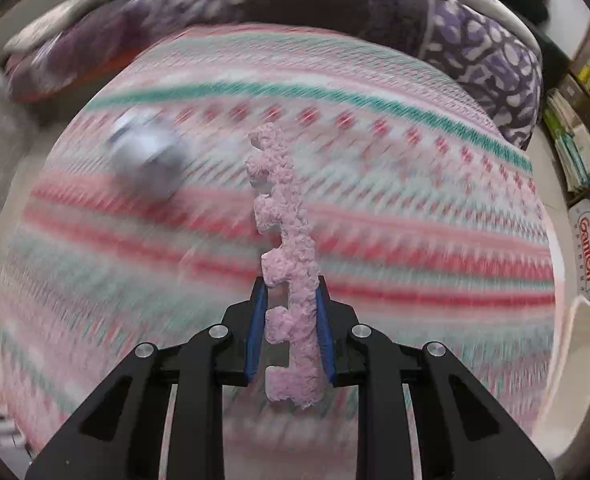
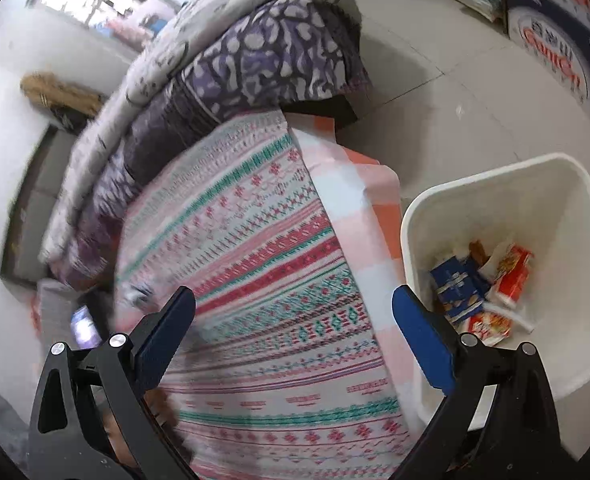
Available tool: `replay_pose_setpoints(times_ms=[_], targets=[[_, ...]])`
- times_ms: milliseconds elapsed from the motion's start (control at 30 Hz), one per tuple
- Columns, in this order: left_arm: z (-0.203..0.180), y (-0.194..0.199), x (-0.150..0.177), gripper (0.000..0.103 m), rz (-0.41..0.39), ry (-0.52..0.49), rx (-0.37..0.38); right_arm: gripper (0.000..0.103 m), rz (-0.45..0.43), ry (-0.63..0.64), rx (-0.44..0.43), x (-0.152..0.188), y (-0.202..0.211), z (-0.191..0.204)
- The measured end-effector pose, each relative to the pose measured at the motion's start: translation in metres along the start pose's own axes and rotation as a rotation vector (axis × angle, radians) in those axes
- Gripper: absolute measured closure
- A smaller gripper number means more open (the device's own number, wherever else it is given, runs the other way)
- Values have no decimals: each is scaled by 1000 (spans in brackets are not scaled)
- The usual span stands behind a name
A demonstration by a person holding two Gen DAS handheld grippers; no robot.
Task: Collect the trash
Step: 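Grasp the pink fuzzy strip with left tool while right tool grasps the crumpled foil, then carry the pink strip and crumpled foil to the white bin and release both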
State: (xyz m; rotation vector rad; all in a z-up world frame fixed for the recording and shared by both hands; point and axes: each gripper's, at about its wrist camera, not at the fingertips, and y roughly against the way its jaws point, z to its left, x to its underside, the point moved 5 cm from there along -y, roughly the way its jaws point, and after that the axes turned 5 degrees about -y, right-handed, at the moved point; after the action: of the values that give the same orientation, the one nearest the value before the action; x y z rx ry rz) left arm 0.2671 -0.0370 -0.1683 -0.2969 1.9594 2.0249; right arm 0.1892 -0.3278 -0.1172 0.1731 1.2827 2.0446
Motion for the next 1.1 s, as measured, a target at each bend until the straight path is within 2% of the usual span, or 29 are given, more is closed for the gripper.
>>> replay_pose_setpoints(times_ms=[67,167,267,467,533,667,767,800,867,933,1100], targets=[[22,21,22,79,7,40,5,8,-5,85,40,6,-16,12],[58,50,36,79,-28,82,-31,8,34,232,23,22,-48,51],[91,68,39,79,-68,135,-62,8,57,320,-35,34,-74,98],[141,90,39,79,-103,174,-116,8,36,596,-168,60,-120,219],[154,85,42,79,-82,206,-107,10,46,654,-202,69,-137,249],[162,58,55,79,20,269,-14,15,71,693,-222,84,-167,282],[164,53,59,79,39,264,-31,18,80,711,-241,92,-183,297],[165,53,60,79,40,264,-32,22,82,716,-238,94,-188,301],[164,52,61,79,45,272,-21,36,102,724,-233,98,-199,305],[165,53,61,79,44,278,-15,69,138,729,-214,102,-210,308],[171,61,62,79,24,283,-9,74,90,717,-210,101,-192,297]])
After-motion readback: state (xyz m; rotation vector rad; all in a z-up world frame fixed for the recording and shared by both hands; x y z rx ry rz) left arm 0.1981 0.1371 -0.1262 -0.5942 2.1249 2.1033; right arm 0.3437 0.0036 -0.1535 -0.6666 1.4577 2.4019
